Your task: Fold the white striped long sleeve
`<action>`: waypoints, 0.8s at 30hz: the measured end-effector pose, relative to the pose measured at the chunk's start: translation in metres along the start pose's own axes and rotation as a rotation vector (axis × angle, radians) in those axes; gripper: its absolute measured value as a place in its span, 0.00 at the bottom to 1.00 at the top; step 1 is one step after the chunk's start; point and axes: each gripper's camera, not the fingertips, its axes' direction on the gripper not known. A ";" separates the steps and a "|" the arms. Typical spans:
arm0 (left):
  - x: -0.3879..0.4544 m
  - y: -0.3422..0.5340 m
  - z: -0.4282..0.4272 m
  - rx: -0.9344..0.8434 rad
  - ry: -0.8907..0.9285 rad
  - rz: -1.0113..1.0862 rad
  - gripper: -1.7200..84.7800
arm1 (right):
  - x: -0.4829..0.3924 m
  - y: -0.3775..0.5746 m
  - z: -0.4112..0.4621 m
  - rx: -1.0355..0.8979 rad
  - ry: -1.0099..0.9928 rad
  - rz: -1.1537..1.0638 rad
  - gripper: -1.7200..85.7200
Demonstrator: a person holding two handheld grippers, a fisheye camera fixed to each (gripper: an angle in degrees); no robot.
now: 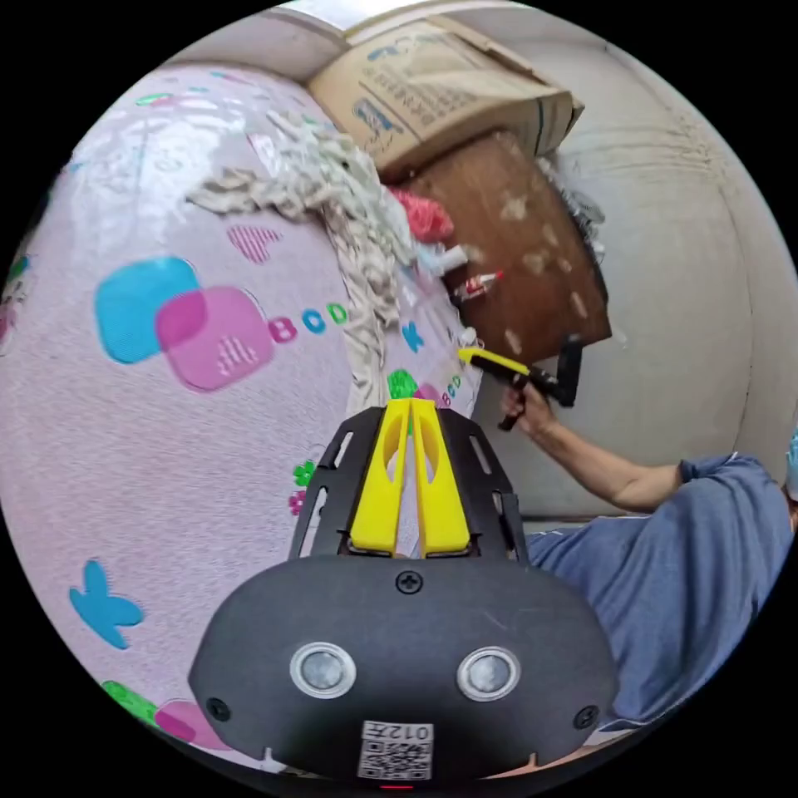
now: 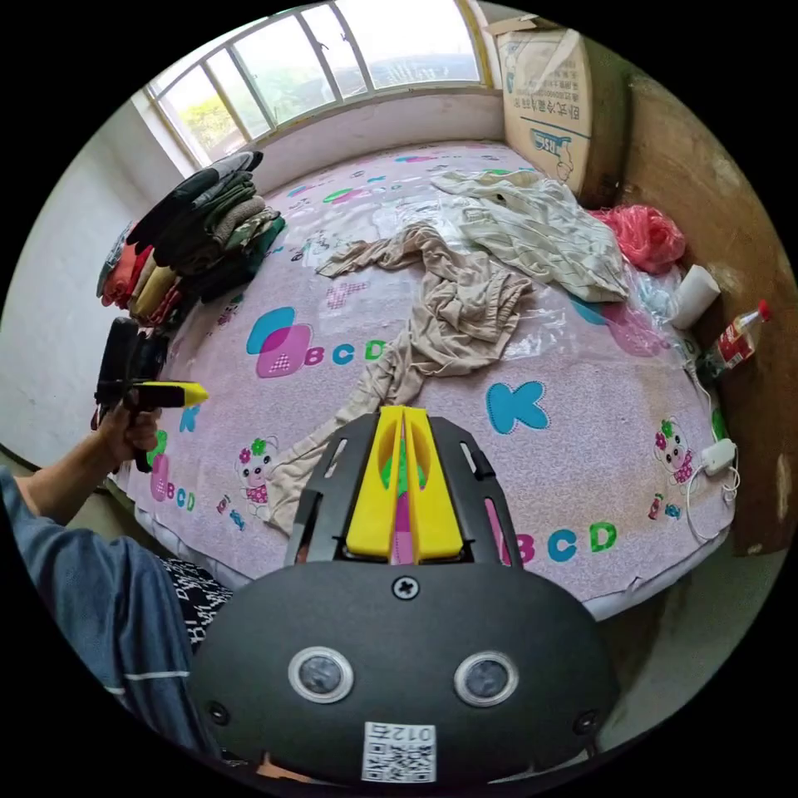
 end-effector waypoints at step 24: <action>-0.079 -0.151 0.314 -0.236 -0.240 -0.063 0.03 | 0.227 -0.293 0.014 -0.016 0.232 -0.294 0.15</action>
